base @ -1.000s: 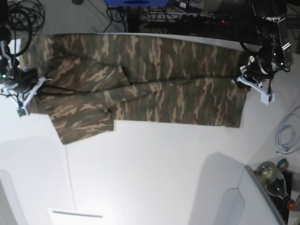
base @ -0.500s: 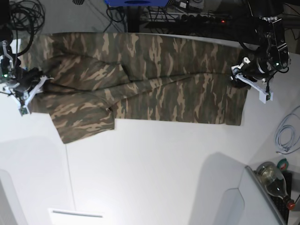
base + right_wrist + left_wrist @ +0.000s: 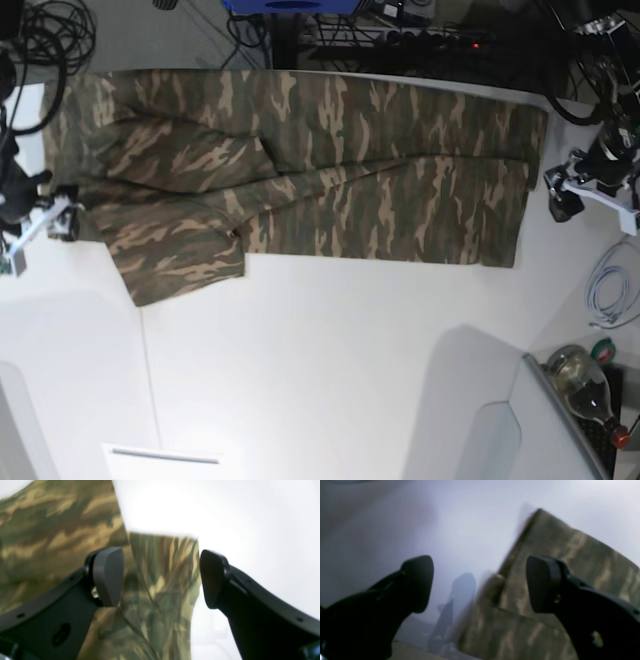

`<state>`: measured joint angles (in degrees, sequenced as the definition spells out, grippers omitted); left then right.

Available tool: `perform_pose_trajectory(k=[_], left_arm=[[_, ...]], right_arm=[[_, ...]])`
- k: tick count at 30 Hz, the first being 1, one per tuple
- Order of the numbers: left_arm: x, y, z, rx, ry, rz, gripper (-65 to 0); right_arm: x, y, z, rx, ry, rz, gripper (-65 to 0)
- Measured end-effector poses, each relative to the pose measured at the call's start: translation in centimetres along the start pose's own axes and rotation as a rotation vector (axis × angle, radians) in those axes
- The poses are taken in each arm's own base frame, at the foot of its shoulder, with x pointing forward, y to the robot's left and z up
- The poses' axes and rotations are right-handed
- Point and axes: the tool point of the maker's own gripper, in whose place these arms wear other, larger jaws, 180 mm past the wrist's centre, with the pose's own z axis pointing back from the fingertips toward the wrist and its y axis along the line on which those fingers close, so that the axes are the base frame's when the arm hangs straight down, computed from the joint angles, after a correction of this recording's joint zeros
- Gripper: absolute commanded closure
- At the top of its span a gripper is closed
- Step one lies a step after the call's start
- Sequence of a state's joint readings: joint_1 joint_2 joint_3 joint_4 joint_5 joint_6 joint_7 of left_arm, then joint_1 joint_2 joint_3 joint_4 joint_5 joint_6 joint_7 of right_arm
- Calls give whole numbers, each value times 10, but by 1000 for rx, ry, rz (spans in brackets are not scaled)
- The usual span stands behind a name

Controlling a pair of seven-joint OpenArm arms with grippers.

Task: Layout the t-shirt on the table in an organized manner, then fold the t-shirt properly
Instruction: 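Move the right gripper onto the folded shirt's sleeve flap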

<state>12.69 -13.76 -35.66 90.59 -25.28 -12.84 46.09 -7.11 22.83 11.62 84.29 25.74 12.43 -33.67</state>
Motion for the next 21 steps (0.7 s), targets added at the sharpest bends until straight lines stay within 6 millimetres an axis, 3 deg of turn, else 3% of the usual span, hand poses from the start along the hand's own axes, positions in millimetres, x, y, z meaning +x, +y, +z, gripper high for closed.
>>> perform_pose_trajectory(k=[1,4,5,7,11,16,21], left_arm=[[-9,-10,-2,-14,24,-16,-380],[-39,-55,-12,-108,100,-39,-53],[-44,-71,-15,-155,111,-38,0],[-52,-82,-19,-177,132,-40,0],[-61,-72,-22,-145,161,-39,0],[-63,-69,-21,-141,166,-40,0],[-50,-25,-13,-46,120,10,0]], right_arm=[[9,4,-9,18,-12,-17,-444],[26,16,-44,66,13,-48,-444],[30,17,-54,84,30,-53,-449],[34,18,-73,104,67,-74,-453],[46,20,-101,123,70,-130,-453],[28,27,-116,125,165,-83,-455],[19,45,-124,147,139,-96,-455]])
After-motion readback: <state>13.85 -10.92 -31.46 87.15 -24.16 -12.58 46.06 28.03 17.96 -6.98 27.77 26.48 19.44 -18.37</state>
